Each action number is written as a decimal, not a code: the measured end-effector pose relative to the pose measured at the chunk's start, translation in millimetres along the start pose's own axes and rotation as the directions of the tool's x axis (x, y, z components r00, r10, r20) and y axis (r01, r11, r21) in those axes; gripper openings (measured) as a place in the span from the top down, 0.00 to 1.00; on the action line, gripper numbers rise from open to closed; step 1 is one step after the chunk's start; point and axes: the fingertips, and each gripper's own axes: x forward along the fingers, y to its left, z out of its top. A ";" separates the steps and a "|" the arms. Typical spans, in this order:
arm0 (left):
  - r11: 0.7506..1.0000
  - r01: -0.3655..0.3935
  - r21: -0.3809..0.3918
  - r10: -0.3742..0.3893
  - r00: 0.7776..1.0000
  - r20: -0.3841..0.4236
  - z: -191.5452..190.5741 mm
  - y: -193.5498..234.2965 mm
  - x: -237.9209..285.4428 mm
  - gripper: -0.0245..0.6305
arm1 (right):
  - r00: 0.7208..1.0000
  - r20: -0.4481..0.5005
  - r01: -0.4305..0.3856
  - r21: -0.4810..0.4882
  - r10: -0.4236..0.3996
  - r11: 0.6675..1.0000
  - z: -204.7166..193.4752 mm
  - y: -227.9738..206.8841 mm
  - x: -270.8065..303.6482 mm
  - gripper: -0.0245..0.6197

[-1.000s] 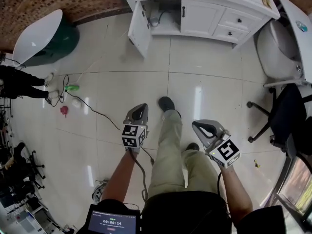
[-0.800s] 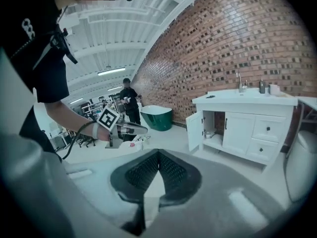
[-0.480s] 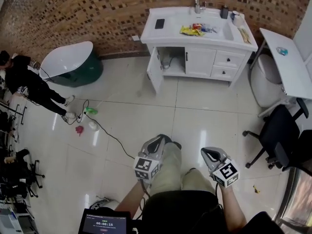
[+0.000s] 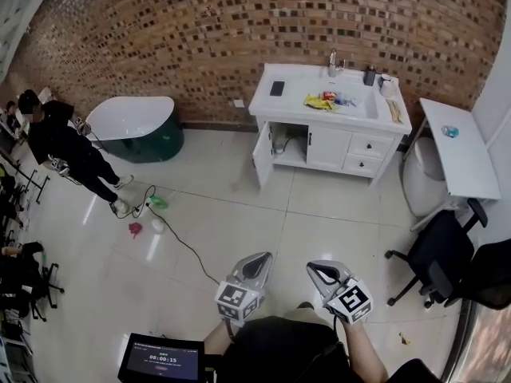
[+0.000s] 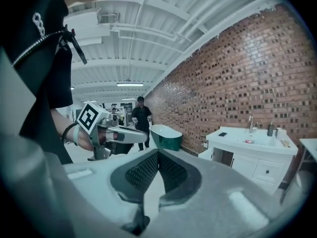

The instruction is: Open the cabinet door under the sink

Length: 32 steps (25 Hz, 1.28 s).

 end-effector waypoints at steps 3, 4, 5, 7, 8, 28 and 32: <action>0.999 0.040 0.014 -0.040 0.999 0.015 18.6 -9.4 -7.3 0.94 | 1.000 0.010 0.023 -0.016 -0.023 1.000 14.8 11.2 -9.1 0.97; 0.998 0.053 0.020 -0.054 0.998 0.023 22.0 -13.7 -8.1 0.94 | 0.999 0.006 0.038 -0.010 -0.038 0.999 11.7 12.6 -11.9 0.97; 0.998 0.063 0.021 -0.063 0.998 0.030 23.6 -18.4 -8.6 0.94 | 0.999 -0.001 0.052 0.003 -0.052 0.999 6.3 13.2 -14.5 0.97; 0.997 0.073 0.019 -0.074 0.997 0.034 24.1 -28.0 -7.9 0.94 | 0.997 -0.015 0.071 0.038 -0.071 0.997 -3.8 12.5 -18.4 0.97; 0.997 0.079 0.020 -0.079 0.996 0.033 23.5 -32.5 -7.0 0.94 | 0.997 -0.017 0.077 0.052 -0.076 0.996 -6.4 12.1 -19.4 0.97; 0.986 0.164 0.011 -0.164 0.986 -0.039 14.0 -97.2 32.3 0.94 | 0.999 -0.009 0.051 0.005 -0.051 0.999 14.1 -25.6 -43.8 0.97; 0.983 0.184 0.018 -0.183 0.982 -0.052 12.2 -106.6 33.5 0.94 | 0.999 -0.017 0.037 -0.006 -0.037 0.999 10.4 -18.9 -48.1 0.98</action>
